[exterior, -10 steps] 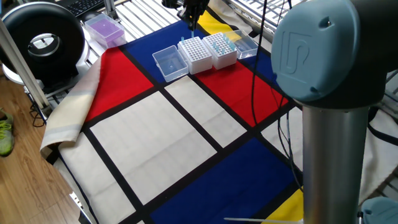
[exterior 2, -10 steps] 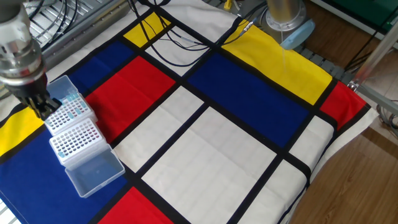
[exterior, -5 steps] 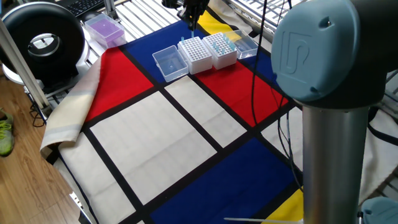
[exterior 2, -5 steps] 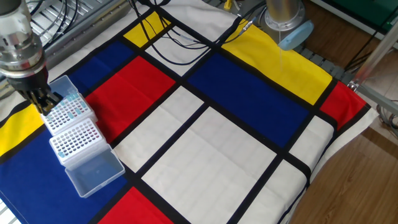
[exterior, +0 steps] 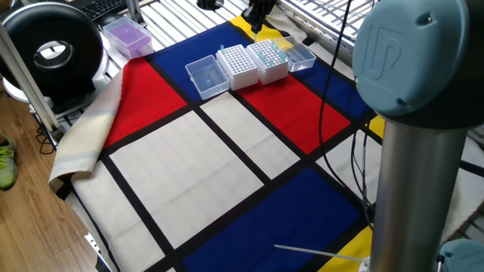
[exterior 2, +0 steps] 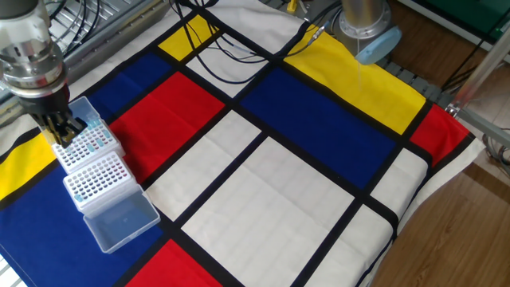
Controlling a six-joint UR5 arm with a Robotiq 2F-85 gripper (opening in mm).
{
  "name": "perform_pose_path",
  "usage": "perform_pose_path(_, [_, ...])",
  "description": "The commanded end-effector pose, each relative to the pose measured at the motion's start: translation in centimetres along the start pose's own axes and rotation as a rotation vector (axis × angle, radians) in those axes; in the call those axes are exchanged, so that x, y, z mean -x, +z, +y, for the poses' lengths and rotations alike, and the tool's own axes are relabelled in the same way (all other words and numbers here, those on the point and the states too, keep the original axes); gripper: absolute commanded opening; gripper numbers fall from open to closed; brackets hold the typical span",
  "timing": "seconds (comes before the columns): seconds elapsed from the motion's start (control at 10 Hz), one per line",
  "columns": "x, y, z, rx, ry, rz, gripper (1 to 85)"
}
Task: Transfer all medium pipette tips from one holder to another
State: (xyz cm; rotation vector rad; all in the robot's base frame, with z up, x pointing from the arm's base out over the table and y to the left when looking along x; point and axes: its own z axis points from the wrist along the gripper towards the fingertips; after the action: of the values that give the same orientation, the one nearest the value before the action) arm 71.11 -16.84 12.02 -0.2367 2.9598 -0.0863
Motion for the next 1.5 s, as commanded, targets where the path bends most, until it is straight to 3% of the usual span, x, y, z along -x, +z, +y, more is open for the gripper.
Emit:
perform_pose_path(0.0, [-0.09, 0.17, 0.39, 0.008, 0.017, -0.012, 1.7])
perform_pose_path(1.4, [-0.88, 0.74, 1.11, 0.024, 0.017, -0.022, 1.7])
